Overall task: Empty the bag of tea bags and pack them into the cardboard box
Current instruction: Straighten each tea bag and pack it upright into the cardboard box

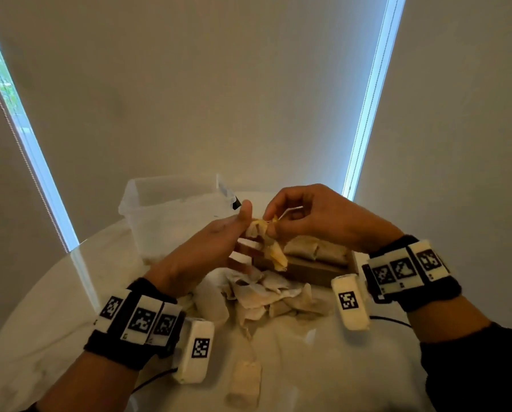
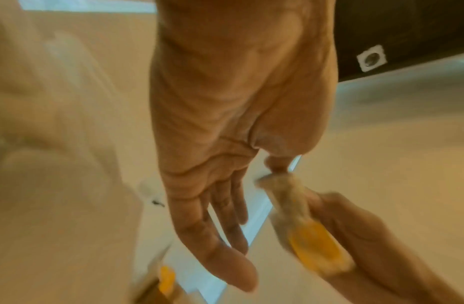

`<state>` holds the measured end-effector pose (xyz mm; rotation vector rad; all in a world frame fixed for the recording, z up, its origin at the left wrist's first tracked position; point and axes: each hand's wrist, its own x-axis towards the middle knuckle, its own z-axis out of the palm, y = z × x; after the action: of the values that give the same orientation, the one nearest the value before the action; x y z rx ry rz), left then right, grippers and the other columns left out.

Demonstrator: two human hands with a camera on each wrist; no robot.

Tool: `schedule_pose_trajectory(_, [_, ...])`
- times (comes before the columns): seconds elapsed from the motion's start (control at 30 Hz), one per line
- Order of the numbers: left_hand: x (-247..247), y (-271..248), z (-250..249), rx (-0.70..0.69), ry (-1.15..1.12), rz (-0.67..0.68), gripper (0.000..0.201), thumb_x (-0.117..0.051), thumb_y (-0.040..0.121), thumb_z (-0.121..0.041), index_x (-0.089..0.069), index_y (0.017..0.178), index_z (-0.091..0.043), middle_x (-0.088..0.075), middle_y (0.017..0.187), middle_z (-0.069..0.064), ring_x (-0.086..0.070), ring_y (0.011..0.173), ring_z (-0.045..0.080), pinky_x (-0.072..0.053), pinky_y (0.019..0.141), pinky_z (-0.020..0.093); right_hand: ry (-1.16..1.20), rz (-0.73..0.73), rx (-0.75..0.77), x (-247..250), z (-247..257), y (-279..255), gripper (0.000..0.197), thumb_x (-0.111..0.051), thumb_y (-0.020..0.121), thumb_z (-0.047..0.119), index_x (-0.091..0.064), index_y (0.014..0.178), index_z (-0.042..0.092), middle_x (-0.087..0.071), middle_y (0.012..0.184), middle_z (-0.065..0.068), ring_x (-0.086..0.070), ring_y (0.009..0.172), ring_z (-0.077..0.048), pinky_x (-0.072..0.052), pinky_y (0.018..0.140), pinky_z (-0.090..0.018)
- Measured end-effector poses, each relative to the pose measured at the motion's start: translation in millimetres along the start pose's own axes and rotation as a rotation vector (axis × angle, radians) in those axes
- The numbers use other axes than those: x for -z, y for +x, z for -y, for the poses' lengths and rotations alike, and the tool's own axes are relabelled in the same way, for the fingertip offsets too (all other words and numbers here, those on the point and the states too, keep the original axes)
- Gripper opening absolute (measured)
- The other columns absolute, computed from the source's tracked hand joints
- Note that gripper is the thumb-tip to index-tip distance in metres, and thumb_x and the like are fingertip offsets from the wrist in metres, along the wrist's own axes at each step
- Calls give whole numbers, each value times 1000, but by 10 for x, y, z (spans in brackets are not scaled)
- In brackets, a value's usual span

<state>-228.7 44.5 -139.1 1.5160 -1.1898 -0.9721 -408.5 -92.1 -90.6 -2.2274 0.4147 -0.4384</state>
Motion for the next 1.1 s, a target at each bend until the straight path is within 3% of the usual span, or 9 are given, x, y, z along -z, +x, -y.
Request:
schedule_pose_trajectory(0.07, [-117,7,-9,53,-306,114,71,-25,100,-77,-66,137,-32,-77,127,8,-75,115,36,-64,92,52,169,-126,25,-140,-46,72,19,-81,93,22,-75,110,16,-80,104,0,-79,95,-18,-63,89,-34])
schedule_pose_trajectory(0.13, [-189,22,6,49,-507,138,72,-21,102,-76,-62,142,-32,-74,133,14,-70,120,47,-63,94,55,288,-149,10,-294,-113,143,24,-82,91,25,-74,112,15,-81,103,-4,-80,96,-21,-64,87,-34])
schedule_pose_trajectory(0.33, [-116,134,186,69,-808,-140,53,-44,112,-48,-67,134,-5,-76,124,19,-78,107,32,-66,69,33,242,-203,36,-471,-293,252,38,-84,89,34,-73,124,37,-75,123,20,-70,114,3,-59,88,-22])
schedule_pose_trajectory(0.4, [-94,178,250,82,-882,-237,45,-52,111,-39,-65,135,-3,-76,123,22,-77,102,32,-64,64,31,222,-285,28,-522,-384,277,35,-82,90,37,-72,124,42,-72,126,24,-66,119,7,-58,94,-26])
schedule_pose_trajectory(0.57, [-83,214,291,39,-831,-382,23,-59,108,-20,-71,120,-4,-81,100,16,-79,87,23,-62,61,24,297,-329,-28,-653,-514,279,34,-81,92,38,-71,124,35,-75,123,18,-70,116,0,-60,99,-30])
schedule_pose_trajectory(0.7, [-59,226,331,14,-807,-421,21,-60,107,-13,-72,121,-3,-78,114,21,-73,101,29,-61,62,24,581,-286,-85,-752,-509,295,35,-70,97,41,-72,122,16,-81,109,2,-78,106,-14,-64,91,-29])
schedule_pose_trajectory(0.83, [-49,232,357,14,-828,-409,20,-57,108,-10,-71,122,-3,-77,109,16,-73,93,25,-61,60,24,563,-286,-40,-728,-556,273,25,-64,104,17,-72,128,15,-78,118,-1,-78,107,-15,-62,86,-23])
schedule_pose_trajectory(0.97, [-55,249,387,2,-827,-402,22,-52,110,-8,-67,124,-4,-76,111,18,-76,82,22,-61,60,24,492,-340,30,-746,-582,272,23,-66,102,24,-76,119,12,-81,109,1,-78,104,-14,-62,92,-25])
schedule_pose_trajectory(1.1, [-44,250,375,-11,-841,-407,23,-49,111,-8,-64,128,-4,-75,113,19,-77,77,21,-62,59,24,686,-264,12,-726,-581,288,26,-56,109,17,-75,123,5,-80,117,-7,-75,116,-20,-59,101,-31])
